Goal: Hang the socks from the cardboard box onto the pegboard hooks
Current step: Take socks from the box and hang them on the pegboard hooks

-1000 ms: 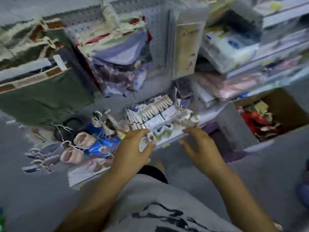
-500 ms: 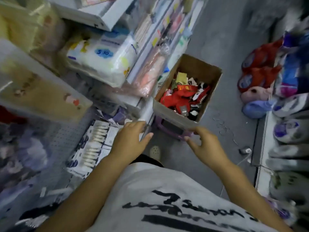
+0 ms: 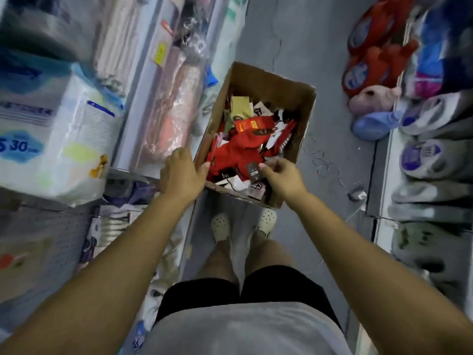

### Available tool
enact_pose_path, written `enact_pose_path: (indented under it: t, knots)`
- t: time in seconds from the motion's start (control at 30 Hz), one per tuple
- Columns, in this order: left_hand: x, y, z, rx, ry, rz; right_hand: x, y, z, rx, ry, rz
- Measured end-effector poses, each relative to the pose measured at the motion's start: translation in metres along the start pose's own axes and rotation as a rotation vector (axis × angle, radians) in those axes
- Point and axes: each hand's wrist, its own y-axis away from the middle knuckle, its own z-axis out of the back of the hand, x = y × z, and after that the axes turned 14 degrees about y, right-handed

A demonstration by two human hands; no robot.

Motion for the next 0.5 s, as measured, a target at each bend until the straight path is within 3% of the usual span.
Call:
enact_pose_path:
  t: [0.27, 0.37, 0.5]
  knots:
    - [0.022, -0.035, -0.045, -0.023, 0.356, 0.132, -0.008, -0.133, -0.053, 0.203, -0.594, -0.472]
    - [0.025, -0.032, -0.055, -0.063, 0.521, 0.138, -0.011, -0.163, -0.069, 0.258, -0.702, -0.495]
    - [0.033, -0.036, -0.063, -0.088, 0.591, 0.143, -0.014, -0.185, -0.081, 0.206, -0.701, -0.509]
